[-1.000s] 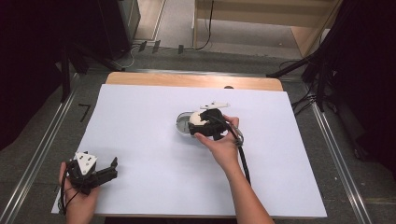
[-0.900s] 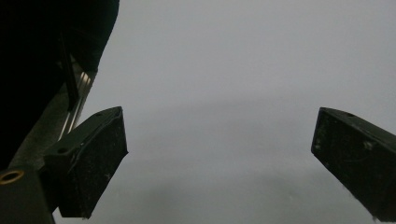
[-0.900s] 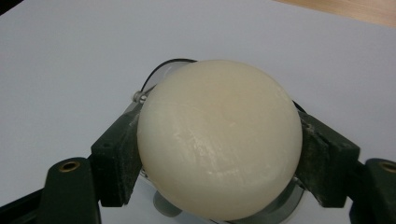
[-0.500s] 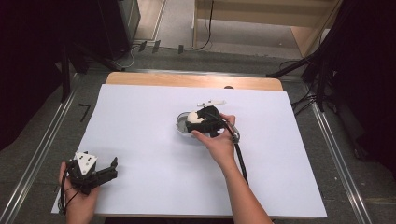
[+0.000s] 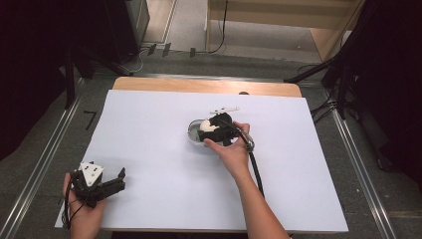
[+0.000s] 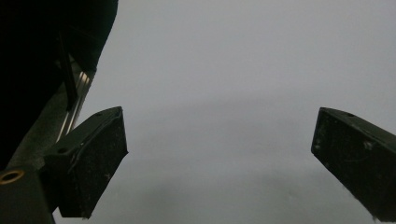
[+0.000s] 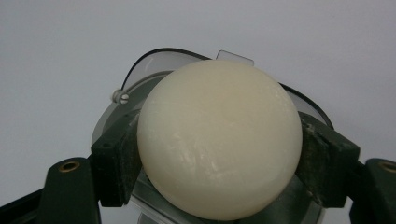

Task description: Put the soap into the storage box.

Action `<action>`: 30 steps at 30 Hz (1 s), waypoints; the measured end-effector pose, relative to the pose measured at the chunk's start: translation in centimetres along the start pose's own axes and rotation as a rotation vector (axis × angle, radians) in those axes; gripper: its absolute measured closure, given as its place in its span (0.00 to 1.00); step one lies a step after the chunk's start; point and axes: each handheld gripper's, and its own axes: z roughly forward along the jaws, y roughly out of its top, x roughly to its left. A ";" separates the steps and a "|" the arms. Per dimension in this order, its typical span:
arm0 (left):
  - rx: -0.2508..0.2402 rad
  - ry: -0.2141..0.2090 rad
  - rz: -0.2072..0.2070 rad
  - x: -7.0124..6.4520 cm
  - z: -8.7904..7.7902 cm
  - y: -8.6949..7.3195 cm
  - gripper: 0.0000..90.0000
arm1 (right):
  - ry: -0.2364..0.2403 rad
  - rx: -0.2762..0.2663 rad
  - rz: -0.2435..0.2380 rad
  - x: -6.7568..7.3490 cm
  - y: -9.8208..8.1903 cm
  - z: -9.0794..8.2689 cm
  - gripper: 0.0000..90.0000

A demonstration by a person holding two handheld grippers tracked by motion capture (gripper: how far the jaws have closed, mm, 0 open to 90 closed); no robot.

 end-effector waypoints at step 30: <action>0.003 0.001 0.001 0.0 0.0 0.0 0.05 | -0.004 0.024 0.033 -0.2 -0.3 0.8 0.28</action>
